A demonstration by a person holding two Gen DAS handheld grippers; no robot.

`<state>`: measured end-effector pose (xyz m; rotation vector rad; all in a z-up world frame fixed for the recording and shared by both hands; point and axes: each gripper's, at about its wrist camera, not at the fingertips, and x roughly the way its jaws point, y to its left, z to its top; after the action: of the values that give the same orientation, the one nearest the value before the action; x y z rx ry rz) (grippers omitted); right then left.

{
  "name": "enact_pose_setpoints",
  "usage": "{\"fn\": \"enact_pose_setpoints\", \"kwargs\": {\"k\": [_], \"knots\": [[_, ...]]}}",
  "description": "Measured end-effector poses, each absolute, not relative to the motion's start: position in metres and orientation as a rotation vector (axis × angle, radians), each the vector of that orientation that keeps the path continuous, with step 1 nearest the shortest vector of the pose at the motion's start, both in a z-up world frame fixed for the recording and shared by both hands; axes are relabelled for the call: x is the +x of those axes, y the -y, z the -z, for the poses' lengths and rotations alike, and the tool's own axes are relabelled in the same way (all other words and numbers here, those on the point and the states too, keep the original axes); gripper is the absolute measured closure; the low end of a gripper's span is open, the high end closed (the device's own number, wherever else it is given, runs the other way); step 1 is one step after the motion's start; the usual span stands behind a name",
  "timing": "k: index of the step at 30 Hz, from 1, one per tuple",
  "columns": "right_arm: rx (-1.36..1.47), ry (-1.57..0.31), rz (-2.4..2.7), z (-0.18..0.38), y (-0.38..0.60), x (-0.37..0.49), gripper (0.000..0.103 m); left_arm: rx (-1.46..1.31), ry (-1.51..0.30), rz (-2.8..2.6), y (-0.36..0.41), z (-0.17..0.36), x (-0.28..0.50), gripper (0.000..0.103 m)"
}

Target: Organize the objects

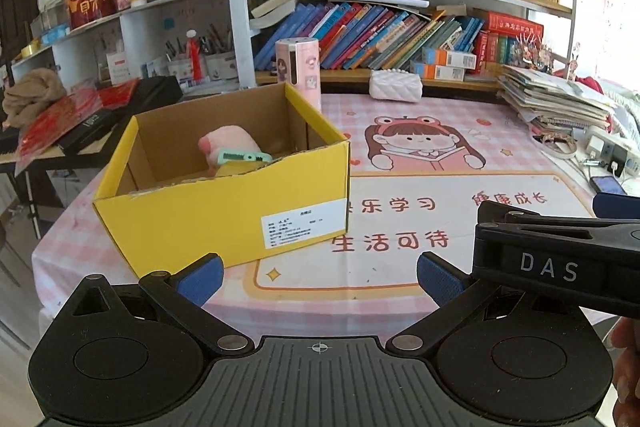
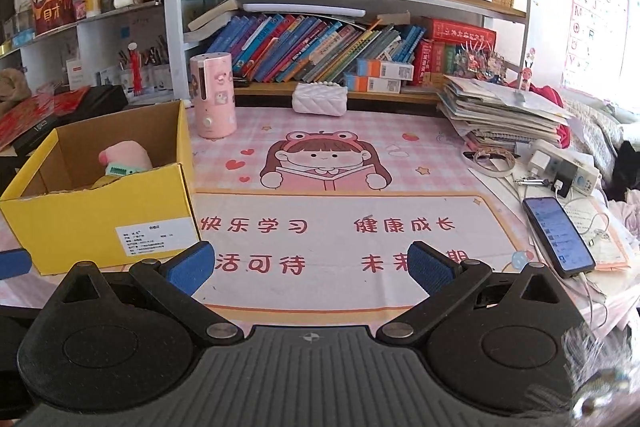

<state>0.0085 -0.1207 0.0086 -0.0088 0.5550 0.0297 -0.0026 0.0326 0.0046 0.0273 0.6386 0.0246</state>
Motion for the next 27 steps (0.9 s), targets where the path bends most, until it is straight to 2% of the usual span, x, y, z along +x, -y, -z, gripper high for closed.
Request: {"fn": "enact_pose_setpoints", "kwargs": {"k": [27], "knots": [[-0.002,-0.589,-0.047,-0.009,0.126,0.000,0.000,0.067,-0.666,-0.047,-0.021,-0.002,-0.010,0.000]]}}
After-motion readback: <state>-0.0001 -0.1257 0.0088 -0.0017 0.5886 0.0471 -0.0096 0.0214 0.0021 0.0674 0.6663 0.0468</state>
